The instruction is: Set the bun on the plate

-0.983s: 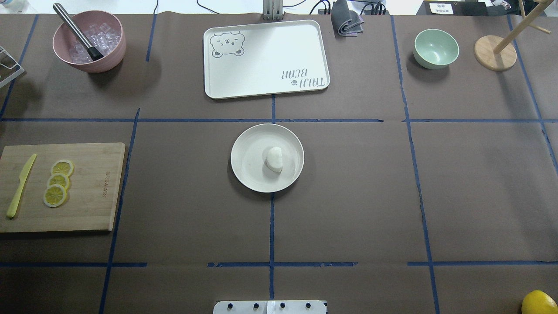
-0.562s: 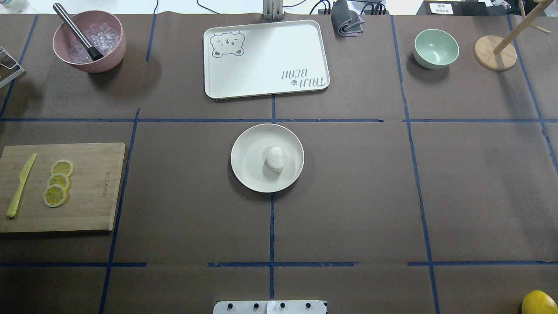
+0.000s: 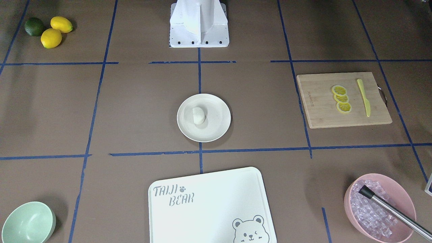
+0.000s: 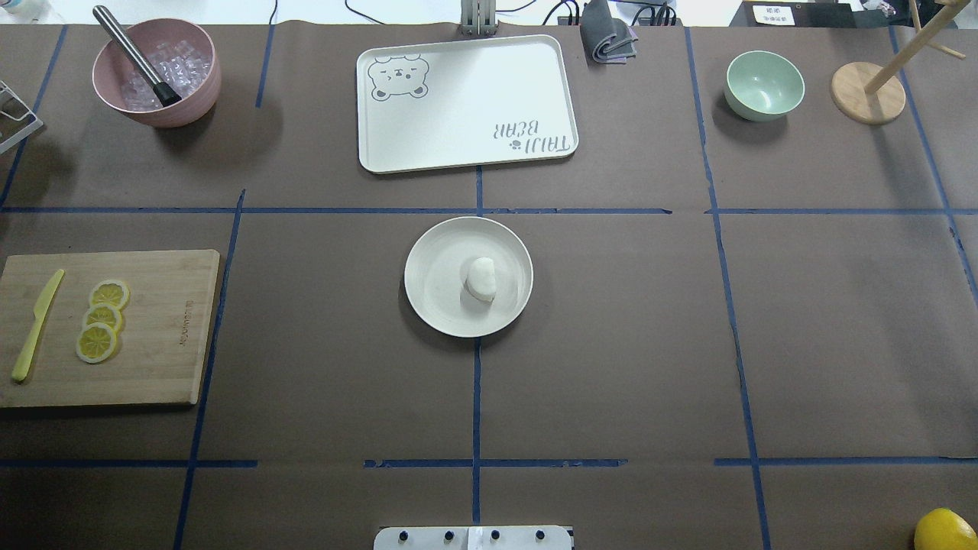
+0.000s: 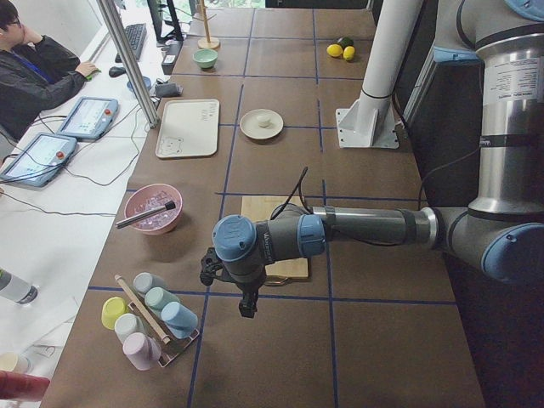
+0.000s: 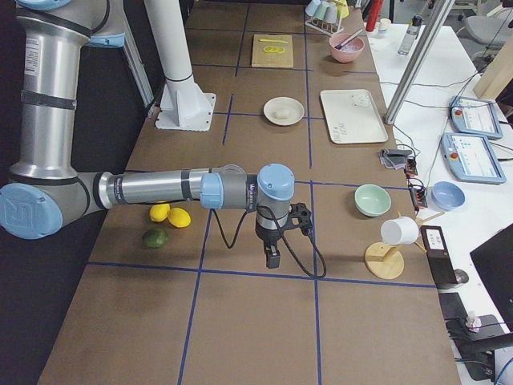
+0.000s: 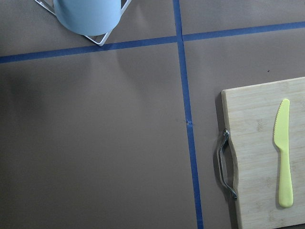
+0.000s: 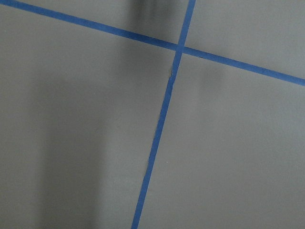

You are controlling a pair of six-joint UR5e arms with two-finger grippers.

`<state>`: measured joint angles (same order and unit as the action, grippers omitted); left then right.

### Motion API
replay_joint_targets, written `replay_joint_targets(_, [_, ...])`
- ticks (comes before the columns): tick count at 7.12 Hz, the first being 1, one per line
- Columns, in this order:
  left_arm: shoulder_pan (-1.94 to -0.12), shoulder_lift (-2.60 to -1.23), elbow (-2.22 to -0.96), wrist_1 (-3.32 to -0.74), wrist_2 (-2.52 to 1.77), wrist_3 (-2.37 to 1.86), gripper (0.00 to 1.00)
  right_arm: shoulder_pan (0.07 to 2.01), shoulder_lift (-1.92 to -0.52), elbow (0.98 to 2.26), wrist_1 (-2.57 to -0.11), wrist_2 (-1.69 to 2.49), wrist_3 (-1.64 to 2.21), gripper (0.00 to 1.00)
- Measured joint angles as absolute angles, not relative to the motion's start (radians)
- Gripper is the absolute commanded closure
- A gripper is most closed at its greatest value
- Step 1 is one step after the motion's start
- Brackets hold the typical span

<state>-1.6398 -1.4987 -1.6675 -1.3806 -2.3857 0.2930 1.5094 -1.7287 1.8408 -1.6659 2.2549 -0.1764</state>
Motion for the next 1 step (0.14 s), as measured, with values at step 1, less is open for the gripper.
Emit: replay_joint_targets(1, [-1.64,-1.499,-1.667,-1.381,-2.386,0.293,0.0,1.509,-1.729,1.841,-1.666,2.255,-0.176,0.0])
